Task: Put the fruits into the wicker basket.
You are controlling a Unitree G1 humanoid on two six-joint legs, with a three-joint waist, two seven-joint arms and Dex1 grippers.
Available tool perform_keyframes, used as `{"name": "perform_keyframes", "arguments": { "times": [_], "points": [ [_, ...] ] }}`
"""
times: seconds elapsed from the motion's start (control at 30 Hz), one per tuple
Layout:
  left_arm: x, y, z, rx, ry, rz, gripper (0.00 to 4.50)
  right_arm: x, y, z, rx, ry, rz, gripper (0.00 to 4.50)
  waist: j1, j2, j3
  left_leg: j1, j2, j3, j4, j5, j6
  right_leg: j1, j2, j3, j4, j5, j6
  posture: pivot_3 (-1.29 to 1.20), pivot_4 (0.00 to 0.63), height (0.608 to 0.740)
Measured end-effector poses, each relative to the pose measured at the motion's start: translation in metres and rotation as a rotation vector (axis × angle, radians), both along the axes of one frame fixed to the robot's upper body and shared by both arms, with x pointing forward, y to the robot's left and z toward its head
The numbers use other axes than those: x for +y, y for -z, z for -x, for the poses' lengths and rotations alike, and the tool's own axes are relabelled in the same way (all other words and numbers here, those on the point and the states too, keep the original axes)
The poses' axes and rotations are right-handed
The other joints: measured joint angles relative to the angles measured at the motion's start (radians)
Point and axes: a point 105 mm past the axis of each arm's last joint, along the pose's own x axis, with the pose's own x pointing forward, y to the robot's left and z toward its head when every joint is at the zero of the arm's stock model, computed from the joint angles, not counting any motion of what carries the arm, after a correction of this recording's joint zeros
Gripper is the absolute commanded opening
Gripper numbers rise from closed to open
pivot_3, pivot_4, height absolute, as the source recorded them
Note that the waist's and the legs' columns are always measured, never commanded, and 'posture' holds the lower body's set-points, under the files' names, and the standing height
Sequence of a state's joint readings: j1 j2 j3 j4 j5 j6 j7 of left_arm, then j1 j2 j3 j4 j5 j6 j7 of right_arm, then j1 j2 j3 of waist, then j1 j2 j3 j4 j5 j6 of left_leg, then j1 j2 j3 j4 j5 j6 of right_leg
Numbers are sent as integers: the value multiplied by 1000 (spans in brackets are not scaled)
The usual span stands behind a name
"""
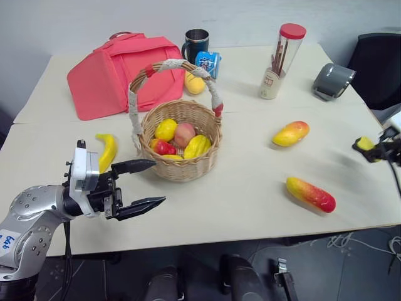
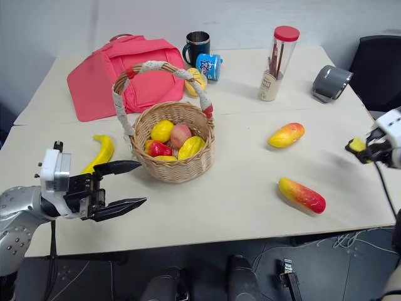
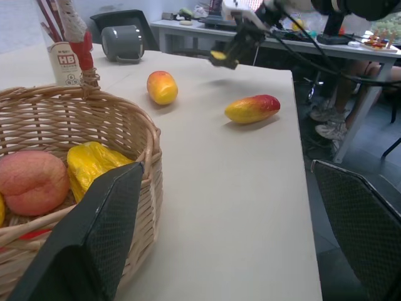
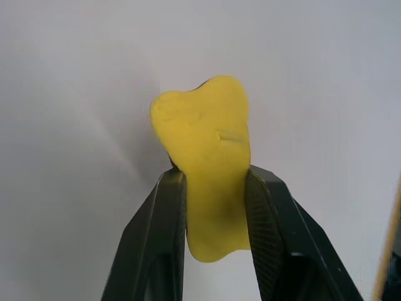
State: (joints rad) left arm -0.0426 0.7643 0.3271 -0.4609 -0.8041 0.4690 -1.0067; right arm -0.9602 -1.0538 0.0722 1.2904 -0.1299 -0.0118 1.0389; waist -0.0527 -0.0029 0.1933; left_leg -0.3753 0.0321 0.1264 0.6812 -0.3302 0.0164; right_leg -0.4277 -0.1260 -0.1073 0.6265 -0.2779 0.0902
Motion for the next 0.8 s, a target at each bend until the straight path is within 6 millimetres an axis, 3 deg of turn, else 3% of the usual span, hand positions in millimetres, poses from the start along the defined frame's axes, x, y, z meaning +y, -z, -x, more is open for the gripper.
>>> {"name": "perform_keyframes", "arguments": {
  "times": [0.2, 0.37, 0.53, 0.63, 0.8],
  "points": [
    [0, 4, 2, 23, 23, -28, 4500, -10, 6, 2, -76, 59, 22, 2866, 8, 2, 1, 0, -1, 0, 1, 0, 1, 1, -1, 1, 0, 0, 1, 0, 150, 740],
    [14, 6, 0, 32, -66, -3, 4500, 3, -11, -1, -238, -107, 43, 4459, 10, 2, 1, 1, -1, 0, 1, 0, 1, 1, 0, 1, 0, 0, 1, 0, 150, 740],
    [62, 27, -6, 103, -289, 1, 4500, 22, -33, 3, -353, -289, 38, 4459, 6, 2, 1, 1, 0, 0, 1, 0, 0, 1, 1, 1, 0, 0, 1, 0, 150, 740],
    [112, 29, -6, 132, -490, -13, 4500, 79, -46, 0, -563, -534, -173, 4459, -2, -3, 0, 5, 8, -1, 1, -1, -2, 6, 2, 0, -2, 0, 0, 0, 150, 740],
    [198, 31, 2, 183, -824, -43, 4500, 170, -40, 27, -674, -784, -410, 4459, 18, -2, 1, 4, 7, -3, 0, -2, -4, 3, 0, -1, 1, -1, -1, 0, 150, 740]
  ]
}}
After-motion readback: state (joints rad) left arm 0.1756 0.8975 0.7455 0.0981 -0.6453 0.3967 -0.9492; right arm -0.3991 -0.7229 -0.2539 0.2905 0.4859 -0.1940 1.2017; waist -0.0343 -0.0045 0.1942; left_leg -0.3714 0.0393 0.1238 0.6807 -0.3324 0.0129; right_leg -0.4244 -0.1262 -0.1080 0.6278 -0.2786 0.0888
